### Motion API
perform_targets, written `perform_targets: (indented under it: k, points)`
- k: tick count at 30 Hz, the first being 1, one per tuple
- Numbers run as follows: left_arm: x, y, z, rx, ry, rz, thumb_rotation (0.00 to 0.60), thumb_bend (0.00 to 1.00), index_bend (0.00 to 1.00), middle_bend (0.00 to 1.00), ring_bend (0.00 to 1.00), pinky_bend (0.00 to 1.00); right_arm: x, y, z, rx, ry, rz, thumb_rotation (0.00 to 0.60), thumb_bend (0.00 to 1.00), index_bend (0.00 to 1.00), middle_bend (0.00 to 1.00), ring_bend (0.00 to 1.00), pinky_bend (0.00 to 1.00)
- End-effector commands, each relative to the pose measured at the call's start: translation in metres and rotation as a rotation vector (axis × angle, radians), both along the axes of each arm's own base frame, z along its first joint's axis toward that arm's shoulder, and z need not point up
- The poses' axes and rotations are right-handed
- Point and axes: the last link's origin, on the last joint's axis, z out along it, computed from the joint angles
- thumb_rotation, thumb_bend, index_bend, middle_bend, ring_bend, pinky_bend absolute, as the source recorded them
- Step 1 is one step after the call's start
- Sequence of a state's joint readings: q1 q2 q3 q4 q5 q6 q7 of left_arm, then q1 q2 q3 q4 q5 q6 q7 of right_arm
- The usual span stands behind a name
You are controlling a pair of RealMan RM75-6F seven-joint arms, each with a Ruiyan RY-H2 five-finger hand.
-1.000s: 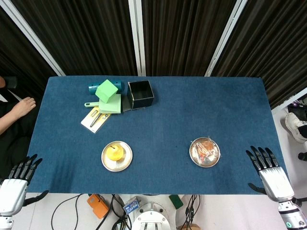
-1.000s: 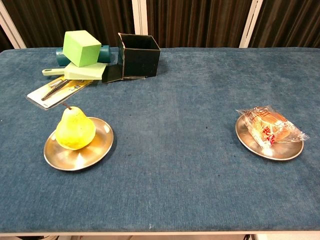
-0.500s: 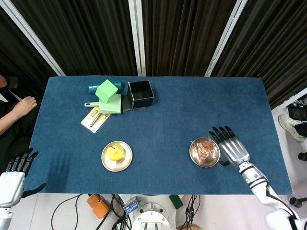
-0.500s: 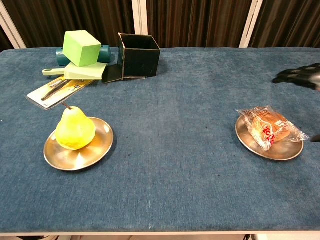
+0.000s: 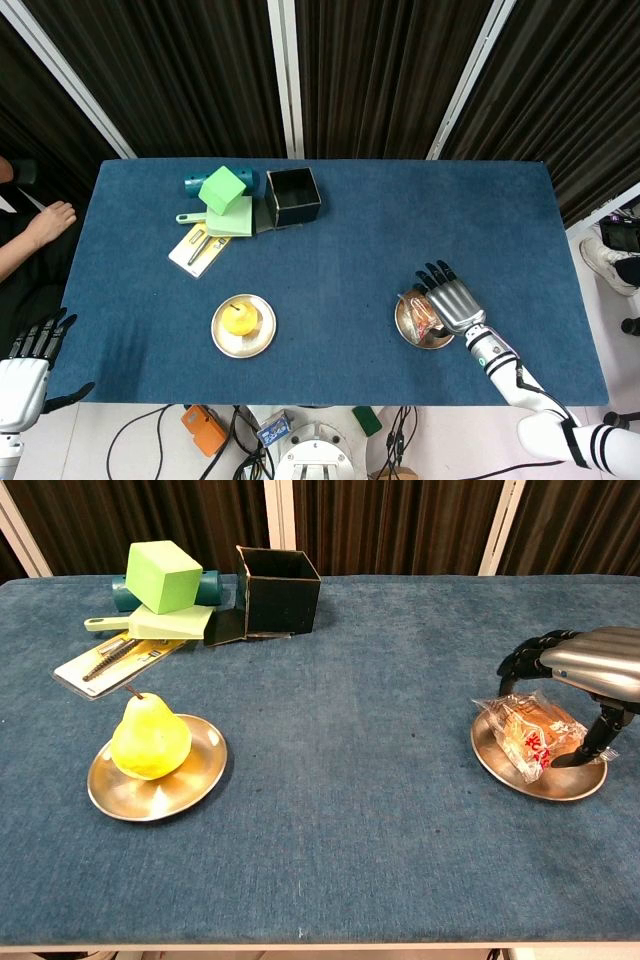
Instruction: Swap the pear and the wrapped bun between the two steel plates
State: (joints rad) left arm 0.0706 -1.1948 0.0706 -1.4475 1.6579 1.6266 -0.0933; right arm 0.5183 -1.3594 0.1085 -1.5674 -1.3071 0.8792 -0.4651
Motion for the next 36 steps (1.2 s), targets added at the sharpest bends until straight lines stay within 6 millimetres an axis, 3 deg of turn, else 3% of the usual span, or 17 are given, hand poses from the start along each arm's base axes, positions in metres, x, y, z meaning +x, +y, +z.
perform_targets:
  k: [1,4,8,14,19,22,25,28,31,36]
  points:
    - [0.000,0.000,0.000,-0.003,0.000,0.001,0.600,0.03,0.06,0.00,0.00,0.10,-0.001,0.000,0.000,-0.030,-0.005,0.013,0.600,0.31,0.65,0.46,0.40,0.39]
    - [0.000,0.001,0.000,-0.004,0.000,0.001,0.600,0.03,0.06,0.00,0.00,0.10,0.001,-0.002,0.000,-0.052,-0.013,0.016,0.600,0.32,0.71,0.51,0.45,0.47]
    - [0.000,0.001,0.000,-0.002,0.001,0.000,0.600,0.03,0.06,0.00,0.00,0.10,0.015,-0.009,0.005,-0.088,-0.064,0.028,0.600,0.33,0.72,0.52,0.46,0.48]
    - [0.000,0.003,-0.002,-0.007,0.007,0.005,0.600,0.03,0.06,0.00,0.00,0.10,0.074,-0.044,-0.006,-0.132,-0.122,0.070,0.600,0.33,0.71,0.52,0.46,0.48]
    - [-0.001,0.004,-0.003,-0.005,0.014,0.010,0.600,0.03,0.06,0.00,0.00,0.10,0.134,-0.073,-0.043,-0.141,-0.147,0.056,0.600,0.33,0.65,0.52,0.45,0.47]
    - [-0.002,0.004,-0.002,-0.004,0.015,0.015,0.600,0.03,0.06,0.00,0.00,0.10,0.159,-0.077,-0.070,-0.126,-0.138,0.055,0.600,0.33,0.57,0.50,0.41,0.47]
    - [-0.003,0.005,-0.001,-0.004,0.013,0.022,0.600,0.03,0.06,0.00,0.00,0.10,0.172,-0.076,-0.094,-0.108,-0.119,0.053,0.600,0.33,0.44,0.41,0.35,0.45]
    - [-0.004,0.004,0.000,-0.006,0.007,0.028,0.600,0.03,0.06,0.00,0.00,0.10,0.176,-0.072,-0.108,-0.078,-0.095,0.047,0.600,0.33,0.22,0.27,0.25,0.39]
    - [-0.003,0.003,0.001,-0.007,0.003,0.021,0.600,0.03,0.06,0.00,0.00,0.10,0.175,-0.068,-0.111,-0.058,-0.083,0.050,0.600,0.32,0.01,0.13,0.13,0.31]
    - [0.000,0.001,-0.001,-0.024,0.000,-0.013,0.600,0.03,0.06,0.00,0.00,0.10,0.161,-0.052,-0.089,-0.047,-0.083,0.075,0.591,0.25,0.00,0.01,0.03,0.26]
